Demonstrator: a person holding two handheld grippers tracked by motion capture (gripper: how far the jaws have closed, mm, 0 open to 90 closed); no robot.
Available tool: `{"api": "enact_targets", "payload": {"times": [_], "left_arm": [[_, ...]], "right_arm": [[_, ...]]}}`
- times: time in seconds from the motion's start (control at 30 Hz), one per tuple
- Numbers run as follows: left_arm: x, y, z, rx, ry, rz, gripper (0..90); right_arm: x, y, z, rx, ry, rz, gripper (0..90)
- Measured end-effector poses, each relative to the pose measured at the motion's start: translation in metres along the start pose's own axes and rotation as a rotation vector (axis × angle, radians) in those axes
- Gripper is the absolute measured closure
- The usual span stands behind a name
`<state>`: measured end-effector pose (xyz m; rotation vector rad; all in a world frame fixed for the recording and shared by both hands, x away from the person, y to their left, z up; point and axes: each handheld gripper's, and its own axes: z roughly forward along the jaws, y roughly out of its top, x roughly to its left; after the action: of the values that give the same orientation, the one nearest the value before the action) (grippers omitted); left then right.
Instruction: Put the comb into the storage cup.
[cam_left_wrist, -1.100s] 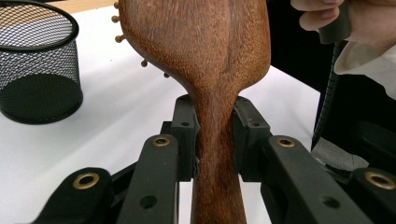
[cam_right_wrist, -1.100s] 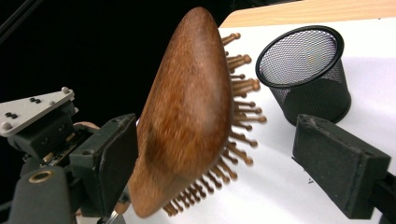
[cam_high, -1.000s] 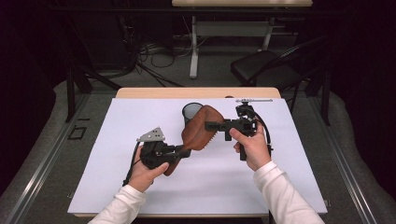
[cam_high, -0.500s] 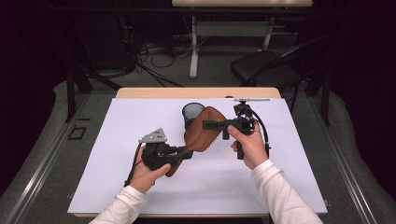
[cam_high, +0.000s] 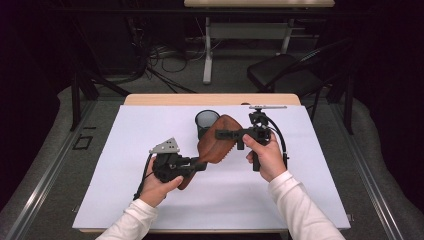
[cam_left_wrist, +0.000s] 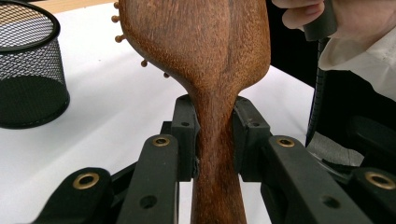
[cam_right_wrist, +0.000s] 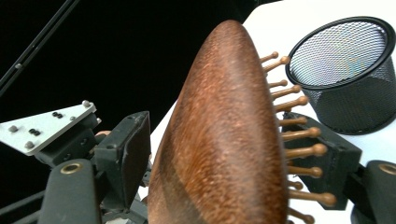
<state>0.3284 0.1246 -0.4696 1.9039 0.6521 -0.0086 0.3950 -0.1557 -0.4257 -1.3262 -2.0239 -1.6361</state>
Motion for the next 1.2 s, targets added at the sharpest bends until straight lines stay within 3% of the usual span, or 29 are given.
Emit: {"api": "enact_targets", "payload": {"times": [0.23, 0.47, 0.83, 1.2], "left_arm": [[0.0011, -0.0007, 0.0006, 0.004, 0.004, 0.000, 73.6], [0.0034, -0.0017, 0.0013, 0.008, 0.001, -0.004, 73.6], [0.0050, -0.0028, 0.0027, 0.011, -0.002, -0.008, 73.6], [0.0056, -0.0033, 0.0036, 0.020, 0.002, -0.006, 73.6]], "right_arm": [[-0.0004, 0.0001, -0.0001, 0.001, 0.018, 0.011, 26.1], [-0.0019, 0.0005, 0.0011, 0.005, 0.012, 0.017, 27.7], [-0.0033, 0.0005, -0.0002, 0.001, -0.003, 0.033, 38.0], [-0.0030, 0.0002, -0.0009, -0.006, 0.003, 0.056, 40.3]]}}
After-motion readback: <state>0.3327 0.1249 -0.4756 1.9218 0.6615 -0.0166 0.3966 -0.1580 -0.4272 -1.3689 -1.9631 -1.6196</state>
